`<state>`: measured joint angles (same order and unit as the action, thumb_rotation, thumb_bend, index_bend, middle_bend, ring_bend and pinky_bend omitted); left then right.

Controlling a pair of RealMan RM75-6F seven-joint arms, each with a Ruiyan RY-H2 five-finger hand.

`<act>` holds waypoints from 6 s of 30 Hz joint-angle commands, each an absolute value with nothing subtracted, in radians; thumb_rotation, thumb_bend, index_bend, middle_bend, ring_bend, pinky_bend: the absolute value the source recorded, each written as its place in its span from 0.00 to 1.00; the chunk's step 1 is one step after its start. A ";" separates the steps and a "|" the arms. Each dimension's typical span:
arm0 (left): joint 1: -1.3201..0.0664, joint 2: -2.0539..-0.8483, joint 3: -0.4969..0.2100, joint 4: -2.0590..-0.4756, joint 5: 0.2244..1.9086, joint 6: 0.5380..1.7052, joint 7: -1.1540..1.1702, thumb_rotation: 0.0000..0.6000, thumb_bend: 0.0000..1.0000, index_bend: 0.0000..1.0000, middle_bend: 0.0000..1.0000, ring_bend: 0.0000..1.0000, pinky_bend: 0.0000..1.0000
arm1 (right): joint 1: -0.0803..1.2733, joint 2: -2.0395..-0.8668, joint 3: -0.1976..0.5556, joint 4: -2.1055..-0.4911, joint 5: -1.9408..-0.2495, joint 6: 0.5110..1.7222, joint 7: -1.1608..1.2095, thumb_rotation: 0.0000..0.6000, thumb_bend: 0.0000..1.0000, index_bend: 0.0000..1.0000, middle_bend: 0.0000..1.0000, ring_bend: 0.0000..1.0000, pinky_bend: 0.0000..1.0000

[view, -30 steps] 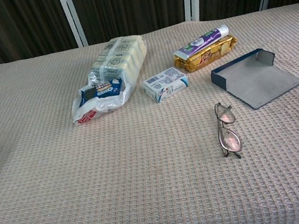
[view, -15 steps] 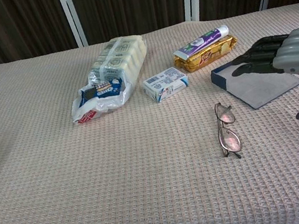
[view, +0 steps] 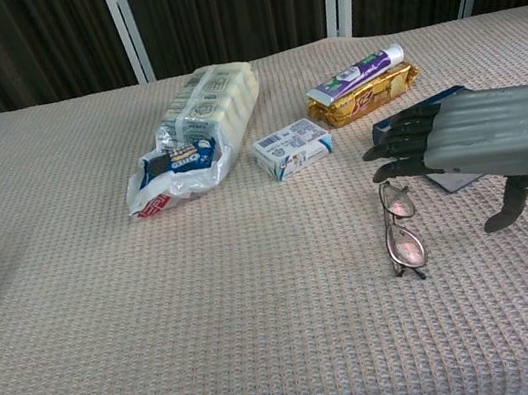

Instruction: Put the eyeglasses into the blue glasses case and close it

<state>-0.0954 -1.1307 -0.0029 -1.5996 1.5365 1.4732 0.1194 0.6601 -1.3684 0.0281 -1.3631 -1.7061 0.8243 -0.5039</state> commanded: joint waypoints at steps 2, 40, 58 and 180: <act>-0.095 -1.130 -0.003 -1.600 1.536 1.474 0.119 1.00 0.41 0.00 0.00 0.00 0.05 | 0.675 -1.385 0.033 -1.359 -1.683 0.809 -0.518 1.00 0.25 0.31 0.00 0.00 0.00; -0.086 -1.116 0.001 -1.608 1.548 1.484 0.106 1.00 0.41 0.00 0.00 0.00 0.05 | 0.643 -1.292 -0.062 -1.489 -1.578 0.851 -0.677 1.00 0.26 0.42 0.00 0.00 0.00; -0.082 -1.109 0.001 -1.613 1.549 1.488 0.101 1.00 0.41 0.00 0.00 0.00 0.05 | 0.651 -1.380 -0.001 -1.498 -1.515 0.873 -0.491 1.00 0.33 0.55 0.00 0.00 0.00; -0.111 -1.125 -0.012 -1.620 1.490 1.419 0.157 1.00 0.41 0.00 0.00 0.00 0.06 | 0.830 -1.671 0.057 -0.737 -1.500 0.819 -0.438 1.00 0.61 0.58 0.07 0.00 0.00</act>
